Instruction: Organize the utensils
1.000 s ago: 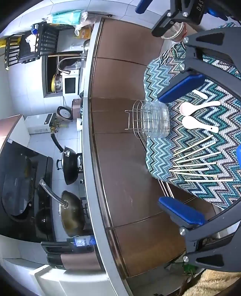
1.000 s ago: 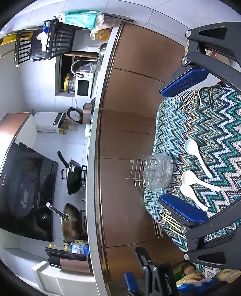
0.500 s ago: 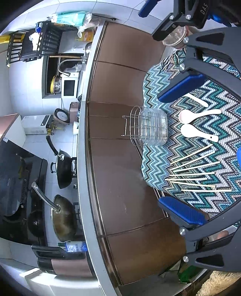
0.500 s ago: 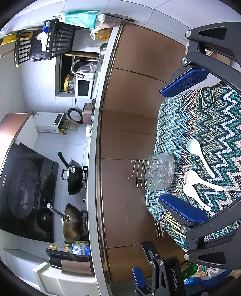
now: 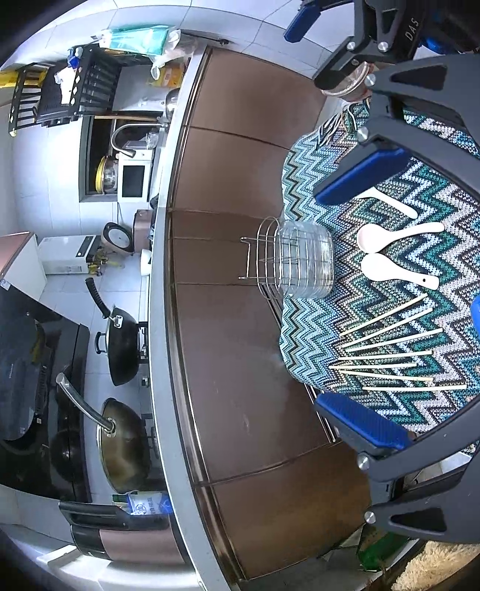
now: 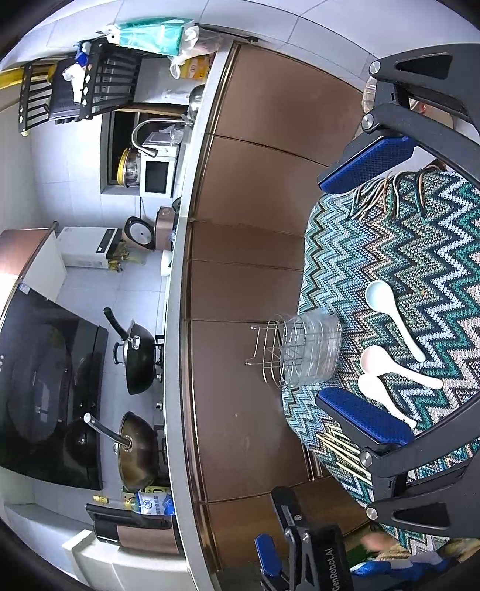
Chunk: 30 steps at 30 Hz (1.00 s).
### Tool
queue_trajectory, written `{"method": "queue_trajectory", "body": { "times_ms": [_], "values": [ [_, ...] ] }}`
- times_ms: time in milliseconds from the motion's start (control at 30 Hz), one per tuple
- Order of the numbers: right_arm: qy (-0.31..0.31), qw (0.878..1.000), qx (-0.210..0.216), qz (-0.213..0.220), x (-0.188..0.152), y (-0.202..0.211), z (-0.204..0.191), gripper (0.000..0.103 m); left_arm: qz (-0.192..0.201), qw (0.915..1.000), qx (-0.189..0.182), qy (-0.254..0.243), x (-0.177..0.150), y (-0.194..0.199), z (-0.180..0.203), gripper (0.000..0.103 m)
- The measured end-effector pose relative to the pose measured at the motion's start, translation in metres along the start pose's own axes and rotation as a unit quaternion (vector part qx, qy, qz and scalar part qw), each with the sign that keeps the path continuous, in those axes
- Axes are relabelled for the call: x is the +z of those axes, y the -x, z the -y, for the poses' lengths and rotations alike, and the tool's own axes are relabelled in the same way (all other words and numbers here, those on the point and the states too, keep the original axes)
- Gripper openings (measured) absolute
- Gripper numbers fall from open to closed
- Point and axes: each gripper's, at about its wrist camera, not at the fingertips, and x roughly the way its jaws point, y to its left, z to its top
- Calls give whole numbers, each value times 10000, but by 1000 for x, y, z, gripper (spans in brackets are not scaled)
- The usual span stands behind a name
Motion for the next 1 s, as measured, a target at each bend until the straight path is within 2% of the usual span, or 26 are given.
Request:
{"method": "queue_trajectory", "body": {
  "times_ms": [500, 767, 1000],
  "values": [
    [5, 10000, 47, -35, -2, -10, -2, 103, 61, 9993, 266, 246, 11, -5, -6, 102],
    [-24, 10000, 96, 7, -1, -7, -2, 103, 458, 9969, 607, 191, 12, 9, -5, 102],
    [-78, 9999, 103, 51, 0, -3, 3, 103, 630, 9965, 520, 175, 14, 14, -1, 102]
  ]
}}
